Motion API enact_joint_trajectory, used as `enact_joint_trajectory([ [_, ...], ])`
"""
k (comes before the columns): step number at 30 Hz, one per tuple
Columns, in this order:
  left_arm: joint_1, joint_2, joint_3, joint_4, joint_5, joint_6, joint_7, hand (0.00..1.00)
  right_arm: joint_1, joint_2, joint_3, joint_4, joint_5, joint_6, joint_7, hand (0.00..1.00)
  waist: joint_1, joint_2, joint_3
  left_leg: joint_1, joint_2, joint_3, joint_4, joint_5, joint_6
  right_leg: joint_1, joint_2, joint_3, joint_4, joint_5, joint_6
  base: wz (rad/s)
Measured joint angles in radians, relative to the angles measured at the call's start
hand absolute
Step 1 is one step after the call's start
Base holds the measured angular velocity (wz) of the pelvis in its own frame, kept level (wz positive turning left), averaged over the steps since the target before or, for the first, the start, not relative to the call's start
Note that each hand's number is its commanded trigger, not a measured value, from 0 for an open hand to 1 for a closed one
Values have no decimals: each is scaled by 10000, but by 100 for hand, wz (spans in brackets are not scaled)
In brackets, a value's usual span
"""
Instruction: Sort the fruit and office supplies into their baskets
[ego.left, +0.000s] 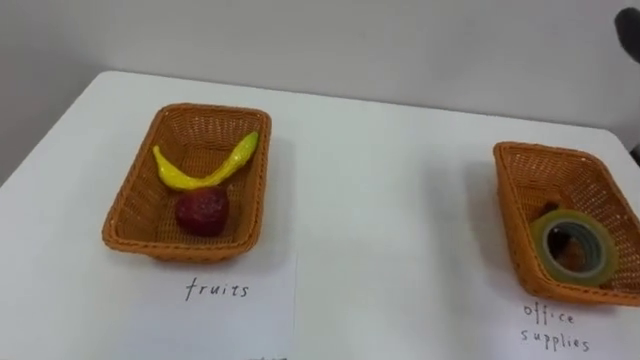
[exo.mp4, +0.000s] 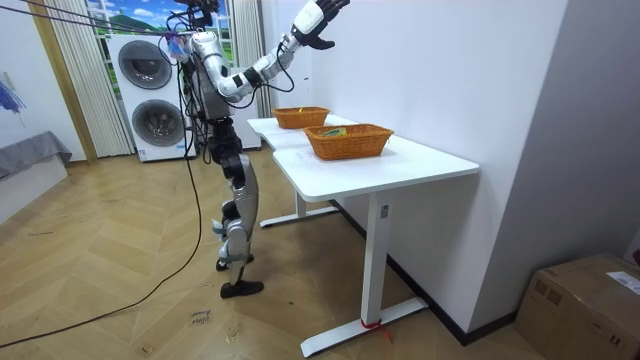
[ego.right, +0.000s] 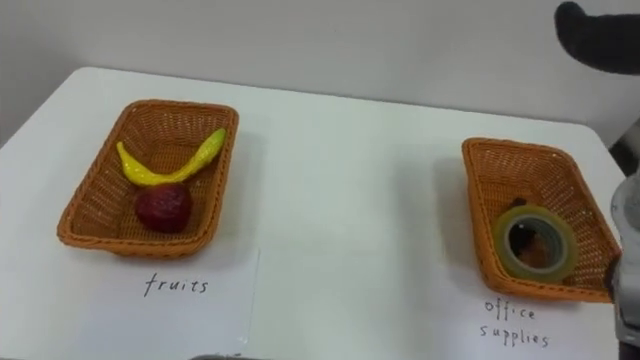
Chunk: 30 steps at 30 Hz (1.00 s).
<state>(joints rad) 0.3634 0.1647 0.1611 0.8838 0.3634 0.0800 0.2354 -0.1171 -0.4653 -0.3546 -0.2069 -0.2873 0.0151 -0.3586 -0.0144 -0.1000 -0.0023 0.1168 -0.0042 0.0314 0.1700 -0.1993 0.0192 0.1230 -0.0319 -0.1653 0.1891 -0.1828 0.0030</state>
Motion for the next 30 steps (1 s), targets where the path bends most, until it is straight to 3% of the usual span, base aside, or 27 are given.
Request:
enact_joint_trajectory([
  [11,285,-88,232,26,-7,-5,128,0,1950,3,-1097,185,578,-71,-1122,0,-359,45,43,157,93,403,-52,-55,-40,8,93,260,-24,13,-29,-9],
  [13,299,-106,230,10,-8,-2,182,0,2265,9,-1149,458,990,-65,-1406,0,-453,-49,36,162,89,489,-51,-60,-31,-58,74,279,-28,9,-33,-7],
  [20,314,-91,299,3,-198,-18,584,0,3002,91,-1497,408,3345,-135,-2494,0,-595,-36,27,199,82,566,-113,-73,-13,-122,92,419,-36,-12,-18,-5],
  [23,357,-92,313,3,-199,-81,800,0,3192,374,-1811,419,4256,-307,-3109,0,-643,-5,45,191,90,558,-129,-83,-26,-117,112,426,-100,-12,-18,0],
  [27,419,-90,360,-24,-233,-158,1021,0,3741,1055,-2112,871,5728,-794,-3914,0,-645,27,31,149,120,521,-163,-104,-54,-116,168,520,-208,-6,-28,0],
  [30,427,-93,347,-7,-426,-162,1113,0,3839,1438,-2163,1971,6911,-826,-4309,0,-688,103,-7,148,121,529,-175,-123,-52,-114,173,522,-202,-7,-29,0],
])
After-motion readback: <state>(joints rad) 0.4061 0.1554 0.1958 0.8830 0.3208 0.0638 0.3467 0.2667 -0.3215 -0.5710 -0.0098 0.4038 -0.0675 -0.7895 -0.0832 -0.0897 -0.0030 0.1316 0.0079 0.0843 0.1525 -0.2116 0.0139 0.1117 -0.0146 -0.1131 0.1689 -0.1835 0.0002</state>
